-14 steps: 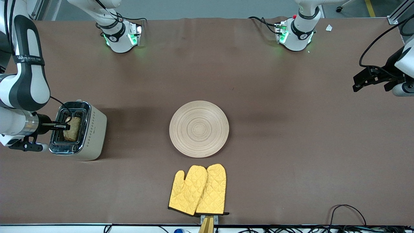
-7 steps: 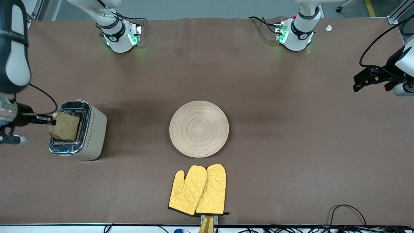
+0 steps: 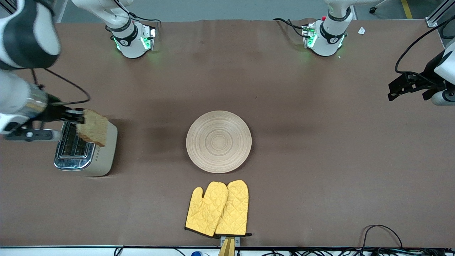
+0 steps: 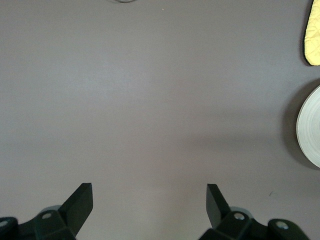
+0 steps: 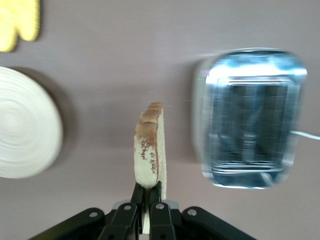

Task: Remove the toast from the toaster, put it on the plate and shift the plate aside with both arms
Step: 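Carry the bread slice with the right gripper over the wooden plate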

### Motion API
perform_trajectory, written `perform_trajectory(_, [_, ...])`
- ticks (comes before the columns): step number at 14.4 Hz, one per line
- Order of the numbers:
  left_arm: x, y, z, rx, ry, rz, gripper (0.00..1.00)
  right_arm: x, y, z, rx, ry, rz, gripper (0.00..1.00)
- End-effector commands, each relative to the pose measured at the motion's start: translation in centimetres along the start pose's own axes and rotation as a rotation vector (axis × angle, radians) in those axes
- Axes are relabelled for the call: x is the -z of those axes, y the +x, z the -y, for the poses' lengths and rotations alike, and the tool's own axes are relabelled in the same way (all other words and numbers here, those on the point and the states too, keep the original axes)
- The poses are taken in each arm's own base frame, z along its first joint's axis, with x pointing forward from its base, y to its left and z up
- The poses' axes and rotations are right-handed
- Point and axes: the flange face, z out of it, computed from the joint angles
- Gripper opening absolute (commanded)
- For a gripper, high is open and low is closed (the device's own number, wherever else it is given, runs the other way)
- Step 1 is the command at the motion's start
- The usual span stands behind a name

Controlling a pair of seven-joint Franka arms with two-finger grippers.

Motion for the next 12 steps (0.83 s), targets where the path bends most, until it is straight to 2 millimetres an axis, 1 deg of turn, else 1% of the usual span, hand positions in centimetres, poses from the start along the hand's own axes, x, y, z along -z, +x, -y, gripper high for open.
perform_trajectory(1, [0.4, 0.0, 0.7, -0.004, 0.017, -0.006, 1.0, -3.7, 1.0, 7.0, -0.034, 0.045, 0.0, 0.04])
perform_trajectory(3, [0.4, 0.0, 0.7, -0.001, 0.017, -0.006, 1.0, -7.8, 1.3, 13.6, -0.041, 0.05, -0.01, 0.04])
perform_trajectory(5, [0.4, 0.0, 0.7, -0.001, 0.017, -0.006, 1.0, -11.5, 0.9, 19.0, -0.097, 0.052, -0.022, 0.04])
perform_trajectory(6, [0.4, 0.0, 1.3, 0.005, 0.018, -0.004, 1.0, -13.7, 0.6, 22.1, -0.14, 0.078, -0.035, 0.04])
perform_trajectory(7, [0.4, -0.1, 1.9, 0.016, 0.017, -0.004, 1.0, -15.5, 0.9, 23.6, -0.191, 0.133, -0.031, 0.04])
perform_trajectory(8, [0.5, -0.1, 1.9, 0.016, 0.017, -0.004, 1.0, -17.1, 1.4, 24.4, -0.218, 0.184, -0.02, 0.04])
perform_trajectory(10, [0.5, -0.1, 1.9, 0.016, 0.017, -0.002, 1.0, -19.5, 2.0, 25.5, -0.278, 0.289, 0.013, 0.05])
perform_trajectory(11, [0.3, -0.1, 1.7, 0.013, 0.017, 0.001, 1.0, -20.8, 1.7, 26.7, -0.298, 0.336, 0.025, 0.05])
perform_trajectory(12, [0.1, 0.0, 1.6, 0.011, 0.017, 0.004, 1.0, -22.3, 1.5, 27.2, -0.325, 0.375, 0.021, 0.06])
